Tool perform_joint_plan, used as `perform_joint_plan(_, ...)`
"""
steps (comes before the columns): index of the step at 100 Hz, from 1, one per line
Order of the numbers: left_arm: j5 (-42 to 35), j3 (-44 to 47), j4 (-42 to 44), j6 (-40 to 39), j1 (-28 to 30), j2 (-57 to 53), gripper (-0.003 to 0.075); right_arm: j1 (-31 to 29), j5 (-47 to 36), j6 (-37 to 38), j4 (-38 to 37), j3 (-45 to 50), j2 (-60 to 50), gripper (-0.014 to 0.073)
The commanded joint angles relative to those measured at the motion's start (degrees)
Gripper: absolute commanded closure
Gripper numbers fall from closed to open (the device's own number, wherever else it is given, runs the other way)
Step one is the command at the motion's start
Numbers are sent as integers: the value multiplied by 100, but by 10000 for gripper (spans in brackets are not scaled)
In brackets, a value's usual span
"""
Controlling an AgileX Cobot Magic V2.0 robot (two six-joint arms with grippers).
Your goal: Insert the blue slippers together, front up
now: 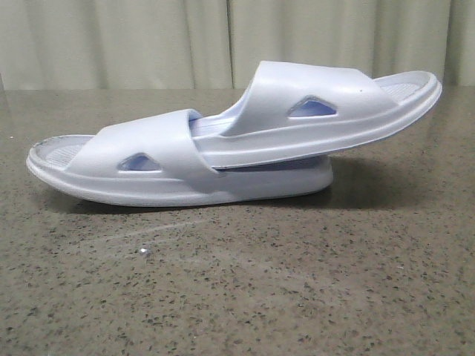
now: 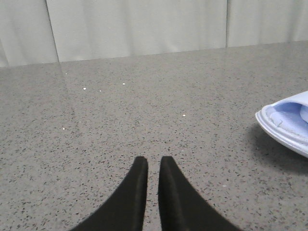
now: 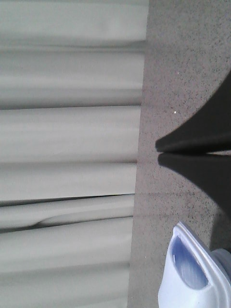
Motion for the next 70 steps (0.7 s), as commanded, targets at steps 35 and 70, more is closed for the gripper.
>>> perform_joint_plan(35, -609, 364, 601, -754, -11, -399, 704, 7, -220, -89, 8, -135, 22, 701)
perform_joint_plan(70, -636, 364, 605, -754, -11, -399, 704, 7, -220, -89, 8, -135, 22, 701)
